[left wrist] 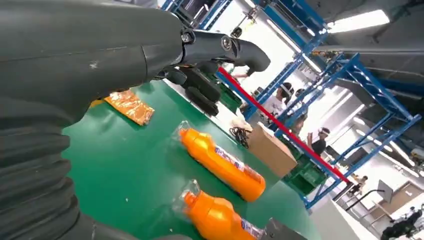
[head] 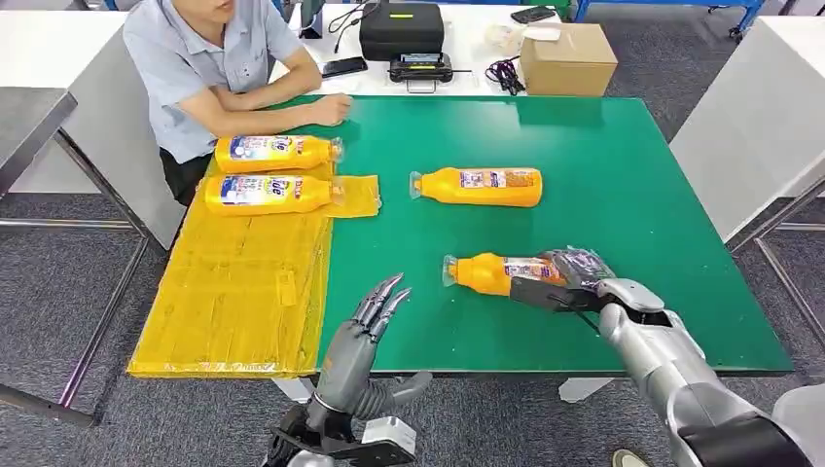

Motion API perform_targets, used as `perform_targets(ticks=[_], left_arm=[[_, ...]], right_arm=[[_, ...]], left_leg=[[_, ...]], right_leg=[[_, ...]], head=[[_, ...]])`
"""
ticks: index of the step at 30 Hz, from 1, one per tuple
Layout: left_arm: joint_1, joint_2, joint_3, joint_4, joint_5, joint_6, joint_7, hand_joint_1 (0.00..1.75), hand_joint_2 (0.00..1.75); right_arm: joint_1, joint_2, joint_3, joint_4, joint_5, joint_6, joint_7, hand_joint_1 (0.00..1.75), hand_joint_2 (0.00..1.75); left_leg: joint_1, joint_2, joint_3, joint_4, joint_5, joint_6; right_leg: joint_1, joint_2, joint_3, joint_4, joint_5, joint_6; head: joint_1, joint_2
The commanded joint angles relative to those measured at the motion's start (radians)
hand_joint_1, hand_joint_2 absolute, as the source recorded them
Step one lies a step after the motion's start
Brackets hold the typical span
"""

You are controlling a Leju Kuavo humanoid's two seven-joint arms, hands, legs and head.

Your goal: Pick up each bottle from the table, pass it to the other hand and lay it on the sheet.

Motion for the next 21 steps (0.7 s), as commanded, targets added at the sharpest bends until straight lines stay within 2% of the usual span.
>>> perform_targets(ticks=[1, 3, 5, 6, 8, 11, 14, 18, 21], left_arm=[[-0.033, 0.000, -0.016, 0.058, 0.031, 0.012, -0.028, 0.00, 1.75], [0.015, -0.069, 0.097, 0.025, 0.087, 0.012, -0.112, 0.00, 1.75], [0.006, -0.097, 0.161, 0.036, 0.392, 0.012, -0.191, 0.00, 1.75], [0.004, -0.101, 0.174, 0.041, 0.516, 0.006, -0.192, 0.00, 1.75], [-0.008, -0.084, 0.157, 0.060, 0.563, 0.012, -0.214, 0.00, 1.75], [0.005, -0.082, 0.179, 0.089, 0.818, -0.075, -0.125, 0.00, 1.75], [0.022, -0.047, 0.147, 0.096, 0.958, -0.214, -0.093, 0.00, 1.75], [0.009, -0.045, 0.137, 0.107, 1.017, -0.253, -0.073, 0.00, 1.75], [-0.019, -0.045, 0.121, 0.137, 1.037, -0.267, -0.069, 0.00, 1.75]], right_arm=[[0.052, -0.028, 0.024, 0.026, -0.109, 0.050, -0.056, 1.75, 1.75], [0.095, -0.017, -0.010, -0.032, -0.192, 0.053, -0.083, 1.75, 1.75], [0.175, 0.005, -0.072, -0.165, -0.333, 0.064, -0.100, 1.75, 1.75], [0.220, 0.015, -0.097, -0.241, -0.380, 0.059, -0.089, 1.75, 1.75], [0.261, 0.012, -0.090, -0.325, -0.397, 0.058, -0.043, 1.75, 1.75], [0.320, 0.056, -0.162, -0.461, -0.516, 0.056, -0.054, 1.75, 1.75], [0.311, 0.111, -0.176, -0.559, -0.564, 0.045, -0.042, 1.75, 1.75], [0.306, 0.144, -0.135, -0.599, -0.610, 0.091, -0.038, 1.75, 1.75], [0.290, 0.144, -0.098, -0.587, -0.632, 0.106, -0.042, 1.75, 1.75]], left_leg=[[0.001, -0.002, 0.002, -0.001, 0.000, -0.001], [0.002, -0.002, 0.002, -0.001, -0.001, -0.002], [0.003, -0.001, 0.002, -0.001, -0.001, -0.002], [0.002, -0.001, 0.002, -0.001, -0.001, -0.002], [0.003, -0.001, 0.004, -0.002, -0.001, -0.003], [0.002, 0.003, 0.004, -0.002, -0.003, -0.003], [0.004, 0.004, 0.003, -0.001, -0.003, -0.003], [0.004, 0.007, 0.000, -0.001, -0.004, -0.004], [0.003, 0.004, -0.004, -0.001, -0.001, -0.003]], right_leg=[[0.001, -0.002, 0.003, -0.001, -0.001, -0.002], [0.002, -0.002, 0.004, -0.002, -0.001, -0.002], [0.003, -0.002, 0.004, -0.002, -0.001, -0.003], [0.003, -0.001, 0.004, -0.002, -0.001, -0.002], [0.004, -0.001, 0.006, -0.004, -0.001, -0.003], [0.003, 0.002, 0.004, -0.002, 0.000, -0.003], [0.004, 0.002, 0.003, -0.002, 0.000, -0.003], [0.004, 0.006, -0.001, 0.001, -0.001, -0.004], [0.003, 0.003, -0.004, 0.000, 0.000, -0.002]], head=[[0.000, 0.000], [0.000, 0.000], [0.000, 0.000], [0.000, 0.000], [0.001, 0.000], [0.000, 0.000], [0.001, 0.000], [0.000, 0.000], [0.000, 0.000]])
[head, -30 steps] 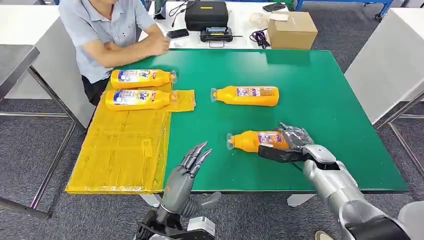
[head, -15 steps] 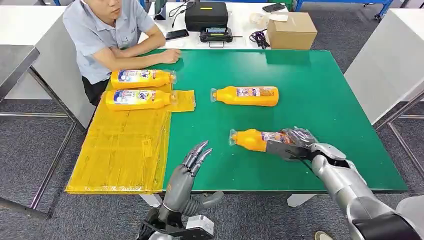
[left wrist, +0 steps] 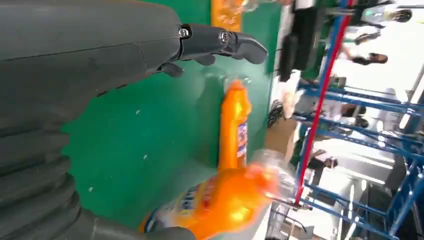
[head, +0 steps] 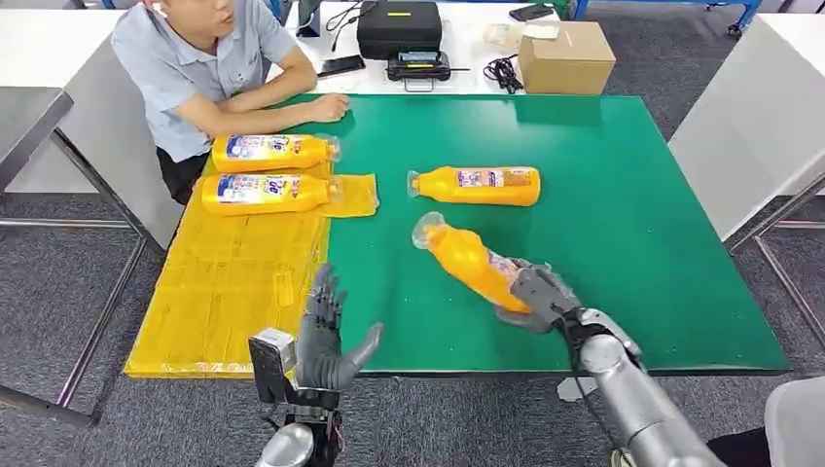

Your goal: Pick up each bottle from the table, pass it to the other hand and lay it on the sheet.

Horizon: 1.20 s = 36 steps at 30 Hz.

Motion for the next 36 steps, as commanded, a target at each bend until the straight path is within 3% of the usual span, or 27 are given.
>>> perform_targets(ticks=[1, 7, 16, 23, 36], left_arm=[[-0.057, 0.029, -0.013, 0.110, 0.067, -0.041, 0.021, 0.00, 1.75], [-0.102, 0.027, -0.043, 0.159, 0.069, -0.062, 0.007, 0.00, 1.75], [-0.224, -0.010, -0.093, 0.246, -0.025, -0.018, -0.050, 0.00, 1.75], [-0.270, -0.029, -0.062, 0.265, -0.023, -0.007, -0.052, 0.00, 1.75], [-0.323, -0.058, -0.016, 0.294, 0.017, -0.039, -0.060, 0.00, 1.75]], right_arm=[[-0.011, 0.073, 0.036, -0.107, -0.053, 0.043, 0.005, 1.75, 1.75], [-0.057, 0.070, 0.079, -0.058, -0.094, 0.079, 0.001, 1.75, 1.75], [-0.215, 0.112, 0.224, 0.130, -0.136, 0.117, 0.008, 1.75, 1.75], [-0.307, 0.117, 0.289, 0.161, -0.110, 0.140, 0.009, 1.75, 1.75], [-0.377, 0.129, 0.343, 0.186, -0.114, 0.164, 0.019, 1.75, 1.75]], left_leg=[[0.001, 0.003, 0.003, -0.001, -0.002, -0.002], [0.000, 0.001, 0.001, 0.000, -0.002, -0.002], [0.000, 0.003, 0.000, 0.000, -0.001, -0.002], [-0.001, 0.002, -0.002, 0.001, 0.000, -0.001], [0.000, 0.001, -0.001, 0.001, -0.001, -0.002]], right_leg=[[0.001, 0.002, 0.002, -0.001, -0.001, -0.003], [0.000, 0.002, 0.001, 0.000, -0.001, -0.003], [0.000, 0.003, 0.000, 0.000, 0.000, -0.002], [0.000, 0.002, -0.002, 0.001, 0.000, -0.001], [0.000, 0.002, -0.001, 0.001, -0.001, -0.002]], head=[[0.000, 0.000], [0.000, 0.000], [0.000, 0.000], [0.000, 0.000], [0.000, 0.000]])
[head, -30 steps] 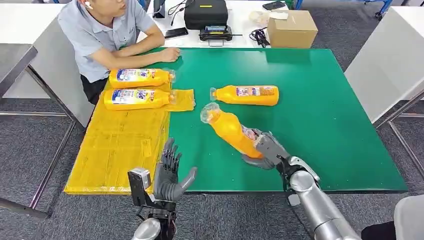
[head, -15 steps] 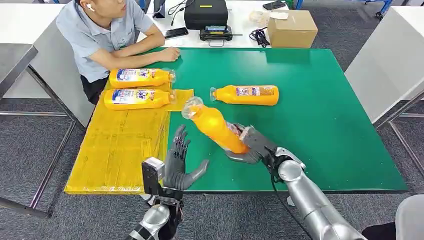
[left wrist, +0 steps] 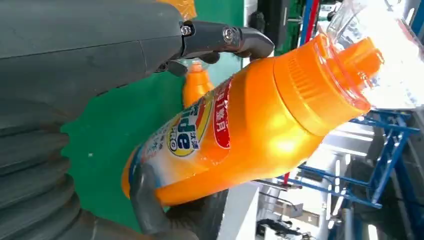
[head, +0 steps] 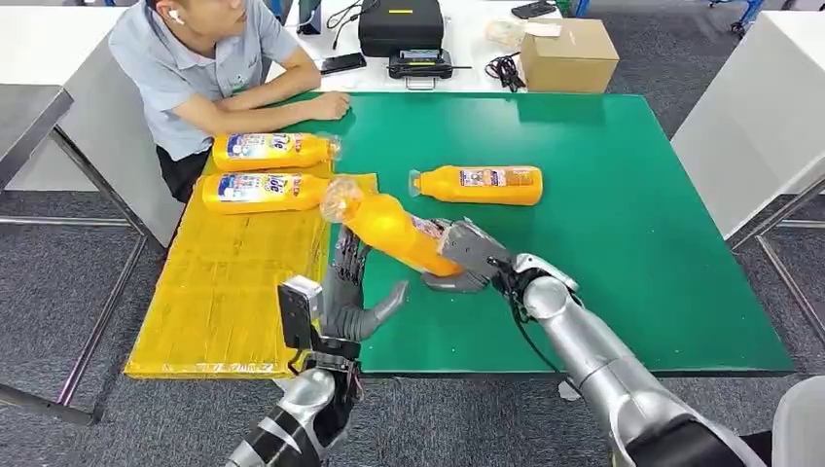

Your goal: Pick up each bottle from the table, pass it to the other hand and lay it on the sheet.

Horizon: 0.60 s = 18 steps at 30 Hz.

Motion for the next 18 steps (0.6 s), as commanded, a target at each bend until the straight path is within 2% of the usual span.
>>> perform_targets(ticks=[1, 4, 10, 18], left_arm=[[-0.062, -0.010, 0.032, 0.080, 0.003, -0.013, -0.006, 0.00, 1.75], [-0.067, -0.019, 0.034, 0.079, -0.008, 0.004, -0.006, 0.00, 1.75], [-0.152, -0.026, 0.115, 0.161, 0.040, -0.007, -0.017, 0.00, 1.75], [-0.161, -0.033, 0.129, 0.141, 0.028, 0.005, -0.046, 0.00, 1.75]], right_arm=[[-0.101, 0.019, 0.088, 0.106, -0.003, 0.013, 0.005, 1.75, 1.75], [-0.117, 0.026, 0.104, 0.126, -0.007, 0.009, -0.003, 1.75, 1.75], [-0.142, 0.067, 0.137, 0.132, -0.018, 0.029, -0.008, 1.75, 1.75], [-0.129, 0.073, 0.157, 0.133, -0.033, 0.023, -0.017, 1.75, 1.75]], left_leg=[[0.001, 0.003, 0.002, 0.000, -0.002, -0.002], [0.001, 0.003, 0.002, 0.001, -0.002, -0.002], [0.000, 0.003, 0.001, 0.001, -0.001, -0.002], [0.001, 0.002, 0.002, 0.001, -0.001, -0.002]], right_leg=[[0.001, 0.002, 0.002, 0.000, -0.001, -0.002], [0.001, 0.002, 0.001, 0.000, -0.001, -0.002], [0.001, 0.003, 0.000, 0.001, 0.000, -0.002], [0.001, 0.001, 0.002, 0.001, -0.001, -0.002]], head=[[0.000, 0.000], [0.000, 0.000], [0.000, 0.000], [0.000, 0.000]])
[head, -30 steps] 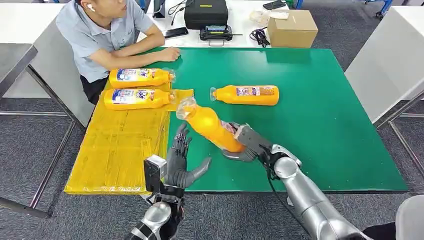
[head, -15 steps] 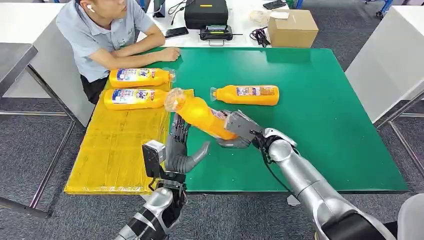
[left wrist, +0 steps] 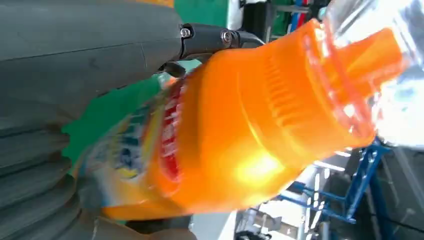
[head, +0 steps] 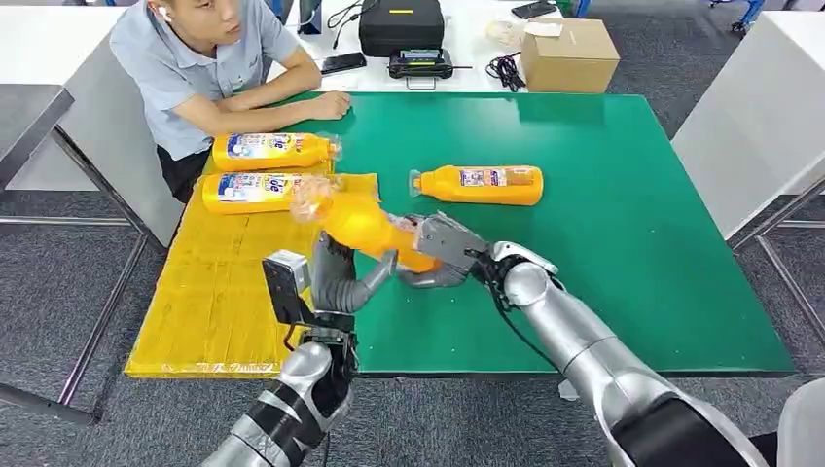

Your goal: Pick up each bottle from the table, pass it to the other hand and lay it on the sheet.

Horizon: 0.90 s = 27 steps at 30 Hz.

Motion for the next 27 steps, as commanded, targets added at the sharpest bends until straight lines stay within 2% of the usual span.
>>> perform_targets(ticks=[1, 14, 15, 16, 22, 23, 27], left_arm=[[-0.074, -0.007, 0.049, 0.081, -0.007, 0.008, -0.007, 0.00, 1.75], [-0.075, -0.007, 0.050, 0.077, -0.006, 0.000, -0.009, 0.00, 1.75], [-0.071, -0.006, 0.048, 0.071, -0.005, -0.009, -0.007, 1.43, 1.75], [-0.065, -0.003, 0.043, 0.066, 0.001, -0.031, 0.003, 1.75, 1.75], [-0.051, -0.005, 0.032, 0.061, 0.006, -0.054, 0.008, 1.75, 1.75], [-0.045, -0.002, 0.025, 0.047, -0.006, -0.044, 0.006, 1.75, 1.75], [-0.039, 0.003, 0.018, 0.024, -0.022, -0.030, 0.003, 1.75, 1.75]], right_arm=[[-0.058, 0.023, 0.081, 0.076, -0.011, -0.001, -0.009, 1.75, 1.75], [-0.057, 0.021, 0.087, 0.072, -0.016, -0.004, -0.013, 1.75, 1.75], [-0.057, 0.022, 0.085, 0.074, -0.016, -0.009, -0.013, 1.75, 1.75], [-0.057, 0.022, 0.083, 0.075, -0.020, -0.009, -0.015, 1.75, 1.75], [-0.053, 0.016, 0.081, 0.078, -0.021, -0.014, -0.014, 1.75, 1.75], [-0.050, 0.017, 0.079, 0.086, -0.016, -0.028, -0.012, 1.43, 1.75], [-0.047, 0.016, 0.077, 0.100, -0.012, -0.036, -0.014, 1.40, 1.75]], left_leg=[[0.001, 0.002, 0.002, 0.001, -0.002, -0.001], [0.000, 0.002, 0.001, 0.001, -0.001, -0.002], [0.001, 0.002, 0.002, 0.001, -0.002, -0.002], [0.001, 0.003, 0.003, 0.001, -0.003, -0.003], [0.000, 0.002, 0.003, 0.000, -0.002, -0.002], [0.000, 0.001, 0.001, 0.000, -0.001, -0.001], [0.001, 0.002, 0.003, 0.001, -0.002, -0.002]], right_leg=[[0.001, 0.001, 0.002, 0.000, -0.001, -0.002], [0.001, 0.001, 0.001, 0.000, -0.001, -0.002], [0.001, 0.001, 0.002, 0.001, -0.002, -0.003], [0.002, 0.001, 0.003, 0.000, -0.002, -0.003], [0.001, 0.001, 0.003, 0.000, -0.002, -0.002], [0.000, 0.001, 0.001, 0.000, -0.001, -0.001], [0.001, 0.001, 0.004, 0.000, -0.002, -0.003]], head=[[0.000, 0.000], [0.000, 0.000], [0.000, 0.000], [0.000, 0.000], [0.000, 0.000], [0.000, 0.000], [0.000, 0.000]])
